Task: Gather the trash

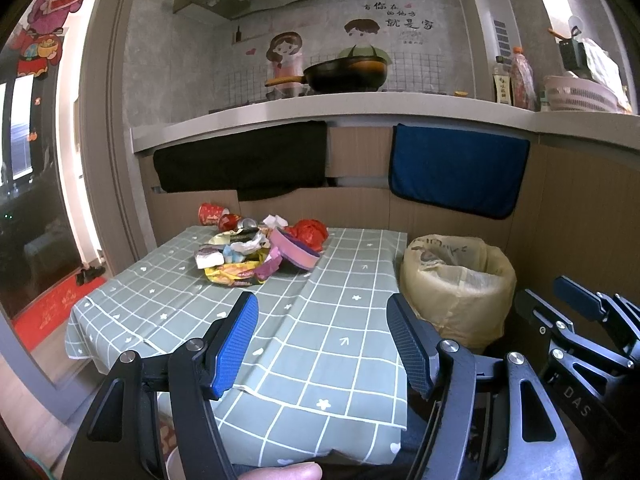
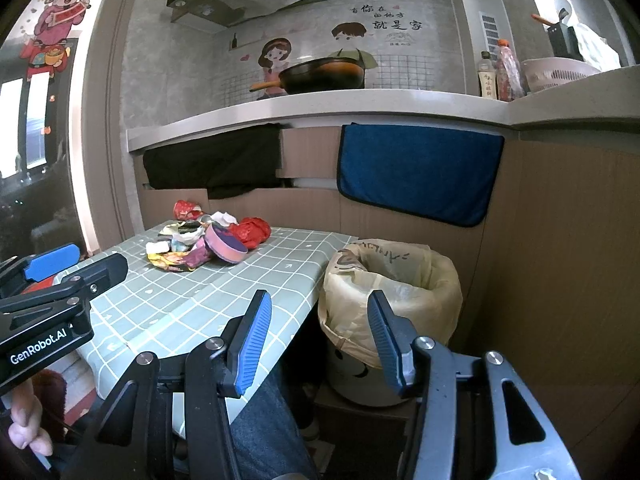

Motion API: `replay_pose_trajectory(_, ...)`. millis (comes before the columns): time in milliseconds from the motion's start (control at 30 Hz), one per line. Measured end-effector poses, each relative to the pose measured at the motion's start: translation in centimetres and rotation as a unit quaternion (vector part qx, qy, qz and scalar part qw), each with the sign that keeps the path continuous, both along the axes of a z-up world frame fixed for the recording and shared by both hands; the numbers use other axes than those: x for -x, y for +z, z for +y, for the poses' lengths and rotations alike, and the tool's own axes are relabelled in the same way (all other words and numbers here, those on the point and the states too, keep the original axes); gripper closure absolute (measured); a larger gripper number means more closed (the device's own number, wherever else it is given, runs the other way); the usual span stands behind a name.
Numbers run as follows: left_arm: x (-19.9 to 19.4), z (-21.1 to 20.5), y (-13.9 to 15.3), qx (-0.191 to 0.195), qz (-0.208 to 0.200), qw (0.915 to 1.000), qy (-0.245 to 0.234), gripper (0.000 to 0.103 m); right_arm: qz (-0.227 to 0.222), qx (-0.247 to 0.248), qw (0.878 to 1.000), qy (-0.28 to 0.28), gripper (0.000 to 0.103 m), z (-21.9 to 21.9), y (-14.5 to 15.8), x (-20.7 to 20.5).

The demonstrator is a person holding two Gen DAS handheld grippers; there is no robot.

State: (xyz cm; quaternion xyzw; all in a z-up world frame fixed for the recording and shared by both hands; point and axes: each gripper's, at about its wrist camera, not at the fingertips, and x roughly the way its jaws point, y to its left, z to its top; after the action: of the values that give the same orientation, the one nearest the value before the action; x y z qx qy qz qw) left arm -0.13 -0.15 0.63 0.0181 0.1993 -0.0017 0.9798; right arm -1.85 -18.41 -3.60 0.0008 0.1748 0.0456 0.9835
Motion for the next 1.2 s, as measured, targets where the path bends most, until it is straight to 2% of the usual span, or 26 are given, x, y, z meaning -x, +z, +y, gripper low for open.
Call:
replay_pose_trajectory(300, 0.3, 0.2, 1.2, 0.0, -0.014, 0.9999, -0.002, 0.036, -0.003, 0.001, 1.0, -0.001, 0.055, -0.1, 0.3, 0.4)
replay_pose_trajectory(1200, 0.7, 0.0, 0.8, -0.001, -0.027, 0.9996, -0.005, 0.036, -0.004, -0.004, 1.0, -0.002, 0.055, 0.2, 0.2, 0.2)
